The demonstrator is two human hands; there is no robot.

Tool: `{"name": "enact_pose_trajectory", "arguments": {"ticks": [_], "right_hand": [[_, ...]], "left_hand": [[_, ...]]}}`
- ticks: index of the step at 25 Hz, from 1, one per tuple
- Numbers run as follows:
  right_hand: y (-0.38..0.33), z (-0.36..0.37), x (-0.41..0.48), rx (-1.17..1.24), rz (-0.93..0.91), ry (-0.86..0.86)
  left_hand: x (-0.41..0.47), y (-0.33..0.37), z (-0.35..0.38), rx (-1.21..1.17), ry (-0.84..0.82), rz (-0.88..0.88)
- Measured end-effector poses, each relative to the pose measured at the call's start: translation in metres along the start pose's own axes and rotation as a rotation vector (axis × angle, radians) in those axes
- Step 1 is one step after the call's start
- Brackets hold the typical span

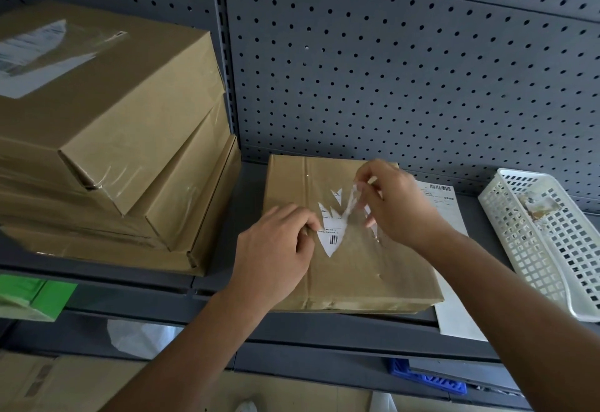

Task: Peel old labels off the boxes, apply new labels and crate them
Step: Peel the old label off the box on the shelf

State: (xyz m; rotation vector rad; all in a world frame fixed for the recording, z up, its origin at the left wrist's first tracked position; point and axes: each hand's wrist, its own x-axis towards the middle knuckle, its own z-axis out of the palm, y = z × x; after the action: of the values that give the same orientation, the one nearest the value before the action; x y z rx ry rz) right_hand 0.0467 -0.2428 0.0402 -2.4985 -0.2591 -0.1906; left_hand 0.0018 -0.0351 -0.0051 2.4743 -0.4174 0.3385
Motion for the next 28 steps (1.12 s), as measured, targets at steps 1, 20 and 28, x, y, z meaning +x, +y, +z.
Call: {"name": "enact_pose_trajectory", "arguments": {"ticks": [1,20,28], "right_hand": [[-0.001,-0.003,0.005,0.045,0.039,0.020],[-0.015,-0.024,-0.024,0.154,-0.012,-0.127],[-0.020,0.003,-0.043,-0.112,-0.287,-0.276]], "left_hand": [[0.000,0.000,0.000,0.004,-0.001,-0.001],[0.002,0.002,-0.001,0.015,-0.005,-0.023],[0.002,0.002,-0.001,0.011,-0.020,-0.019]]}}
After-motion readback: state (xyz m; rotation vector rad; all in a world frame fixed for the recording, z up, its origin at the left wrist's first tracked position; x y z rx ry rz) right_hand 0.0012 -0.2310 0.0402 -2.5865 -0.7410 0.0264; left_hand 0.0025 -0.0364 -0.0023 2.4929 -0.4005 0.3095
